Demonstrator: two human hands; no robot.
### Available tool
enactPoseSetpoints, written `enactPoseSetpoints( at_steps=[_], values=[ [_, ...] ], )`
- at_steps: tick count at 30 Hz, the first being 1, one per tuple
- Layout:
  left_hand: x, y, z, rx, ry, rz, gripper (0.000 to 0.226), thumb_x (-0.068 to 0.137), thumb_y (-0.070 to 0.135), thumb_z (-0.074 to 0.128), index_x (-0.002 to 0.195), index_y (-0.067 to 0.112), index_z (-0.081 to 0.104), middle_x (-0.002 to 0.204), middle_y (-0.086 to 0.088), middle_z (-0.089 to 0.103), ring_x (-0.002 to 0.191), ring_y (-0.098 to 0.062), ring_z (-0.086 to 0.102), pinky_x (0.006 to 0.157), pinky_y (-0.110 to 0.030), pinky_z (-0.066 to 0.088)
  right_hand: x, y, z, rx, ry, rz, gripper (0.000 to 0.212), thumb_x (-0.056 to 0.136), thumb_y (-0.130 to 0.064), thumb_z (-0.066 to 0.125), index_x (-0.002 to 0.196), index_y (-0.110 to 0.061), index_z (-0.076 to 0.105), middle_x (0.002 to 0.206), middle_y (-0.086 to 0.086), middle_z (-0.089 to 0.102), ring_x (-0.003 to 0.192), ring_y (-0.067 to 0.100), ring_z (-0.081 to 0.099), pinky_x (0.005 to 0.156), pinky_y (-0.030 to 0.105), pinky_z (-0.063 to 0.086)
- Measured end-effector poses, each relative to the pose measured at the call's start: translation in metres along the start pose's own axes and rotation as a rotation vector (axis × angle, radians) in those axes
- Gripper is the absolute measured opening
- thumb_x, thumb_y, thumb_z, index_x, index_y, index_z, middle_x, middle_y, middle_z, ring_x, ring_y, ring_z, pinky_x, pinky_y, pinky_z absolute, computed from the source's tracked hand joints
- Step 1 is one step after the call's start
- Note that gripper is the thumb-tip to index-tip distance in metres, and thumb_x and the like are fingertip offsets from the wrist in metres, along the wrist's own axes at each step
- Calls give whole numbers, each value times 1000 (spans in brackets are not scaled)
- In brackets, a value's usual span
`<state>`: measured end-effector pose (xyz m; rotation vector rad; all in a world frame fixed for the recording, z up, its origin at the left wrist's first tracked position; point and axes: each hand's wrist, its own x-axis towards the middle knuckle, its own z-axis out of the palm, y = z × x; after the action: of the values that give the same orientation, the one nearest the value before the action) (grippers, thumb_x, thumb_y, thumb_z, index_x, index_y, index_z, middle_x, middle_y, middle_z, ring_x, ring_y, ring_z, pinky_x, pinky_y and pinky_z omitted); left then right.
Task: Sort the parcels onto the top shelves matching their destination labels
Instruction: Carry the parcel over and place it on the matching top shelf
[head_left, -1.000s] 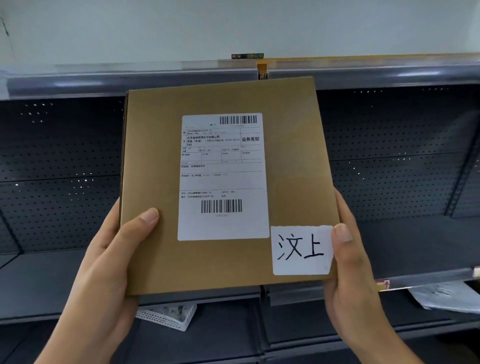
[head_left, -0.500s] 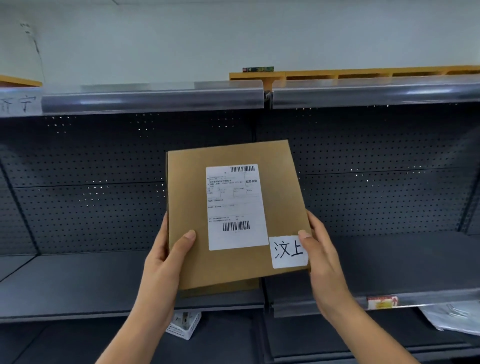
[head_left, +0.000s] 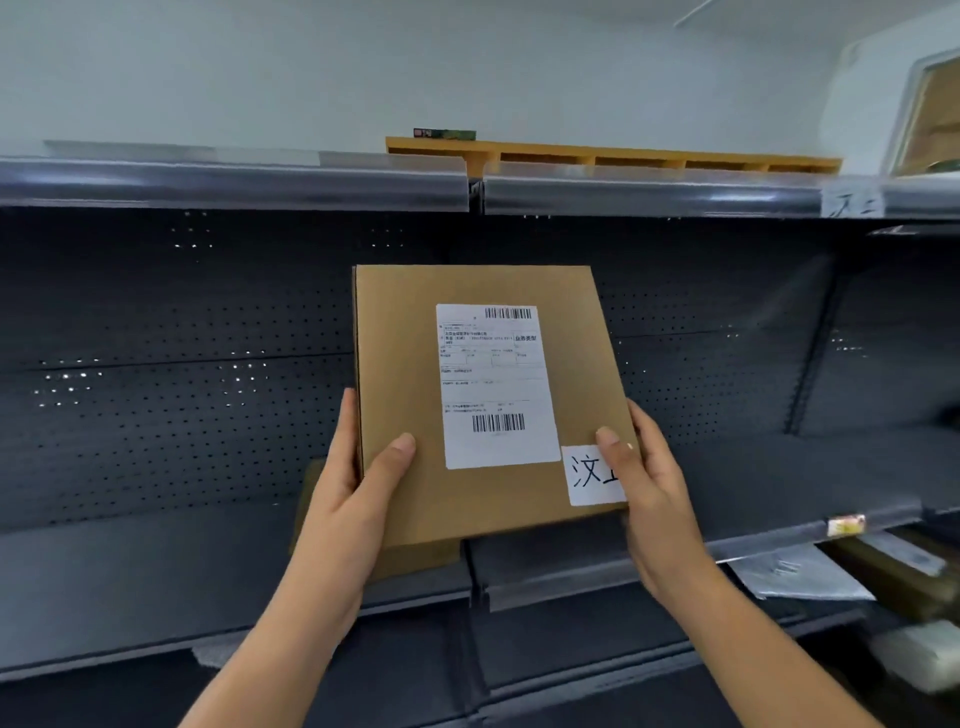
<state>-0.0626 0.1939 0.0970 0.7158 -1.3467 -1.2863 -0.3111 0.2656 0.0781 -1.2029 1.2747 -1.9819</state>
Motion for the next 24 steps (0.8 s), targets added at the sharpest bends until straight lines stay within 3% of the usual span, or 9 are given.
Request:
enactPoseSetpoints(
  at_steps=[8, 14, 24],
  values=[
    [-13, -2, 24, -3, 15, 24, 72, 103, 36, 64, 165, 52, 30, 148, 29, 63, 135, 0, 62, 121, -40, 45, -6, -15, -25, -80, 36, -32, 52, 95, -37, 65, 146, -27, 60, 138, -1, 75, 132, 24, 67, 120, 57, 43],
    [-18, -2, 53, 3, 13, 27, 75, 104, 35, 64, 167, 50, 26, 151, 31, 58, 133, 5, 59, 121, -35, 43, -1, -18, -54, -86, 29, -43, 43, 101, -28, 62, 144, -26, 61, 135, 1, 76, 128, 26, 70, 117, 60, 45],
    [-27, -4, 169, -126, 51, 34, 78, 98, 27, 72, 161, 56, 37, 144, 28, 67, 132, -6, 66, 118, -42, 48, 38, -40, -163, -106, -12, -111, 47, 96, -36, 62, 143, -29, 60, 129, 2, 78, 119, 26, 74, 108, 56, 54]
  ],
)
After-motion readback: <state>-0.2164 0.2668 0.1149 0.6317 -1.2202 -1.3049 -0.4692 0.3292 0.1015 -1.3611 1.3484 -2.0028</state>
